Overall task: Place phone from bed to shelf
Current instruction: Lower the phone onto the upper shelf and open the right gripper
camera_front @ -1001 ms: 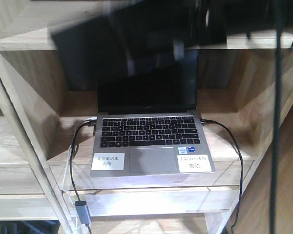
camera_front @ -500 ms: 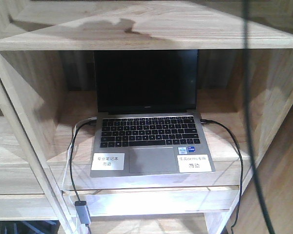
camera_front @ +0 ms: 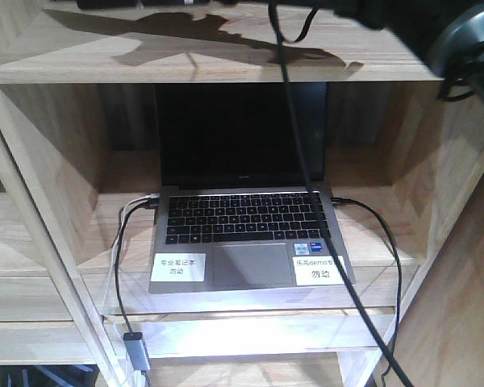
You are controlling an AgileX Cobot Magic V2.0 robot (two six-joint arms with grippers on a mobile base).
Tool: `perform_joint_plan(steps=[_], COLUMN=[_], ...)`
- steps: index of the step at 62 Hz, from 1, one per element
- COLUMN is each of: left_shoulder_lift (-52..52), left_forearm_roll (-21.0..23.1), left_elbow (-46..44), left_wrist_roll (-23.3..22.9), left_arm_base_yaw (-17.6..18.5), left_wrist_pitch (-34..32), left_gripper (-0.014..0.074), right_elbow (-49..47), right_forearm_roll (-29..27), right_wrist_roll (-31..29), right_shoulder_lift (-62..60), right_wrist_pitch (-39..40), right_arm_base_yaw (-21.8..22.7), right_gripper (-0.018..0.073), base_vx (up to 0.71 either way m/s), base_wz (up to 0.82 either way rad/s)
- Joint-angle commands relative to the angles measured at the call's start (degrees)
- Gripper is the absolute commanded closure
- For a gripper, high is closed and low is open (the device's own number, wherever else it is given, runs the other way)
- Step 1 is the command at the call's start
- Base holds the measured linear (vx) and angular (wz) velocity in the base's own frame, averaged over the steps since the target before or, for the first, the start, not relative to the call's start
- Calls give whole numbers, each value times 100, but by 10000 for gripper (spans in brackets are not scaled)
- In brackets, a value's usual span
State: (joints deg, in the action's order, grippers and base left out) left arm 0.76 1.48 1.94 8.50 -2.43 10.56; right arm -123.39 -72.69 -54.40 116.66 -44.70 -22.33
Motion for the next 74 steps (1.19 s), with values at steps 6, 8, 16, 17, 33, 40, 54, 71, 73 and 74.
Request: perform_joint_plan(steps=[6,8,16,17,33,40,54,71,73,74], left_shoulder_lift=[77,77,77,77,77,77,77,77,77,77], left_forearm_roll=[52,52,52,52,52,52,52,52,52,52], left_elbow=[-122,-122,-122,-122,-122,-122,-122,-122,-122,-122], left_wrist_roll=[-33,-33,-33,-33,-33,-33,-33,-33,-33,-33], left_arm_base_yaw=[20,20,20,20,20,20,20,20,20,20], left_wrist_pitch=[-415,-415,-415,-415,-415,-415,-415,-415,-415,-415], left_gripper=[595,595,595,595,595,595,595,595,595,595], right_elbow=[-220,-220,-220,-220,-220,-220,-220,-220,-220,-220], right_forearm_roll=[-225,-201,-87,-79,105,273,491,1040,1120,1161], right_wrist_roll=[18,18,70,81,139,151,167,475,511,538], right_shoulder_lift=[-202,-181,-164,-164,-164,-164,-164,-170,-181,-181], right_wrist_pitch=[410,460,625,640,772,784,784,932,932,932], right_arm_base_yaw=[19,19,53,53,141,141,136,136,136,136], right_gripper=[561,559,548,546,480,440,291,60,43,38], base_vx=[0,0,0,0,0,0,0,0,0,0], base_wz=[0,0,0,0,0,0,0,0,0,0])
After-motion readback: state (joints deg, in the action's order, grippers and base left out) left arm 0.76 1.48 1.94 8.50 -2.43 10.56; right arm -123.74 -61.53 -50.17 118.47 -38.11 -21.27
